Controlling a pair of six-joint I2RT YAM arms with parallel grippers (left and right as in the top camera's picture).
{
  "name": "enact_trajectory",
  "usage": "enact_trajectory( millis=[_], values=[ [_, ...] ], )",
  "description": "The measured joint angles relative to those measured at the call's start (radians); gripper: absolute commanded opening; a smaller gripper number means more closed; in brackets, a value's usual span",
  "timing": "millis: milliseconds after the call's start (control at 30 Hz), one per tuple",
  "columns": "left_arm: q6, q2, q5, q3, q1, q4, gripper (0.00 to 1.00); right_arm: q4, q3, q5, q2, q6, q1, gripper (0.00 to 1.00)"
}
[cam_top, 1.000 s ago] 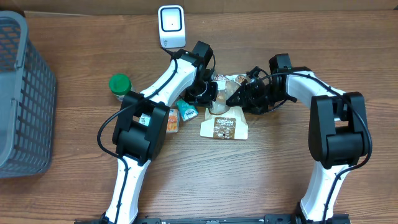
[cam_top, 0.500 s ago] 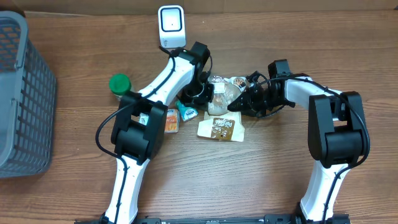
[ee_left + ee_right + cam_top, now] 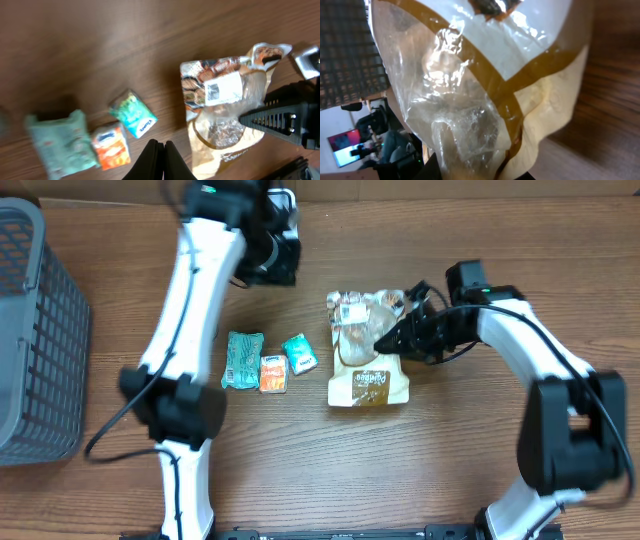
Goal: Scan the item barcode
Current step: 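Grasp the mushroom bag with both grippers and lift it upright, then release the left gripper and lift the bag with the right gripper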
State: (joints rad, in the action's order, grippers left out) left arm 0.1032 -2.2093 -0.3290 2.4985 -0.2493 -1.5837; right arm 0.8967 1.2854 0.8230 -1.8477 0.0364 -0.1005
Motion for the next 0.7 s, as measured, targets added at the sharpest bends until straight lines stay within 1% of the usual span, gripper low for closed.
enact_trajectory(
  millis=[167,300,367,467,600,700],
  values=[
    [-0.025,0.133,0.024,0.077,0.08,-0.053,0.06,0.044,0.009,0.0,0.15,-0.007,0.0,0.04],
    [-0.036,0.211,0.083,0.082,0.188,-0.095,0.13,0.074,0.009,0.0,0.21,-0.007,0.0,0.04],
    [-0.059,0.226,0.115,0.083,0.264,-0.102,0.1,0.089,0.009,0.0,0.239,-0.01,0.0,0.04],
    [-0.139,0.225,0.144,0.083,0.357,-0.103,0.07,0.117,0.009,-0.011,0.271,-0.01,0.0,0.04],
    [-0.243,0.225,0.16,0.083,0.455,-0.103,0.13,0.14,0.009,-0.03,0.306,-0.01,0.0,0.04],
    [-0.28,0.225,0.166,0.083,0.512,-0.103,0.24,0.143,0.009,-0.037,0.311,-0.01,0.0,0.04]
  ],
)
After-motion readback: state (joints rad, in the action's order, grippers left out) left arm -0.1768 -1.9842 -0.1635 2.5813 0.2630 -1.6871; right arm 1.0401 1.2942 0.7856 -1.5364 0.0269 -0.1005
